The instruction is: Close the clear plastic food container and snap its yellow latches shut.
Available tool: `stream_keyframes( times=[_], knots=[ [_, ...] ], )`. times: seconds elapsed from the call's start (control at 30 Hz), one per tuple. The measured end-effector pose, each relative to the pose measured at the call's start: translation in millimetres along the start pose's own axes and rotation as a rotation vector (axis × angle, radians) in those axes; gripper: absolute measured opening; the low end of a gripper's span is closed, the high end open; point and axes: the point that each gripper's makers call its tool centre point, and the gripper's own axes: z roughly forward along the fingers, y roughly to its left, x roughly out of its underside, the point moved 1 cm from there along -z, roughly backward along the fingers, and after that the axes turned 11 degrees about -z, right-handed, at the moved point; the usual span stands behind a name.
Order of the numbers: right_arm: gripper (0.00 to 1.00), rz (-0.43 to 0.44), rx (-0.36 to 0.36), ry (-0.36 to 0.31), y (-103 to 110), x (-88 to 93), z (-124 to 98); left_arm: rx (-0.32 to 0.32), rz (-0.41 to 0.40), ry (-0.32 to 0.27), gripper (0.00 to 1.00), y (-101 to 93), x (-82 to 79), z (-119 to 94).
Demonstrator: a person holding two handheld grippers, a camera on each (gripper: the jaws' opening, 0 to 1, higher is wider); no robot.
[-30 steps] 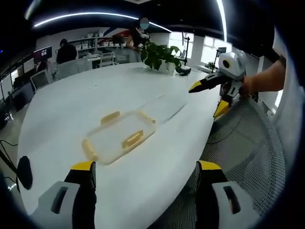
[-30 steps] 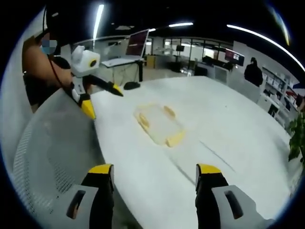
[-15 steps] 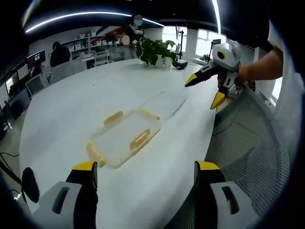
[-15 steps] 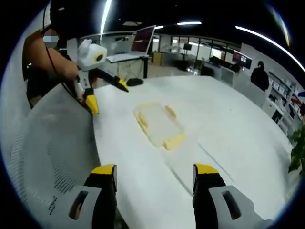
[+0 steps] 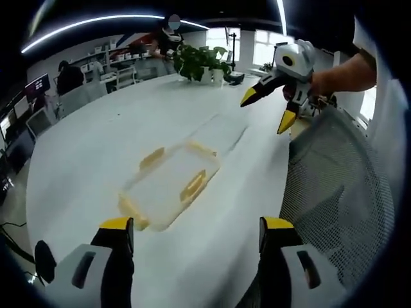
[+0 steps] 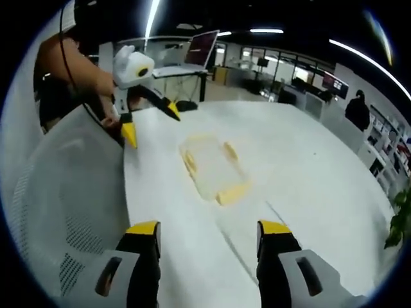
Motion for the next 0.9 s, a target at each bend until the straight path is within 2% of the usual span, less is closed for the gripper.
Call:
stream_keyframes(
  times=[0.9],
  knots=[
    [0.57, -0.119, -0.064, 0.024, -13.6, -13.0, 14.9, 0.034, 0.125, 0.079, 0.75, 20.0, 2.2, 1.6]
  ],
)
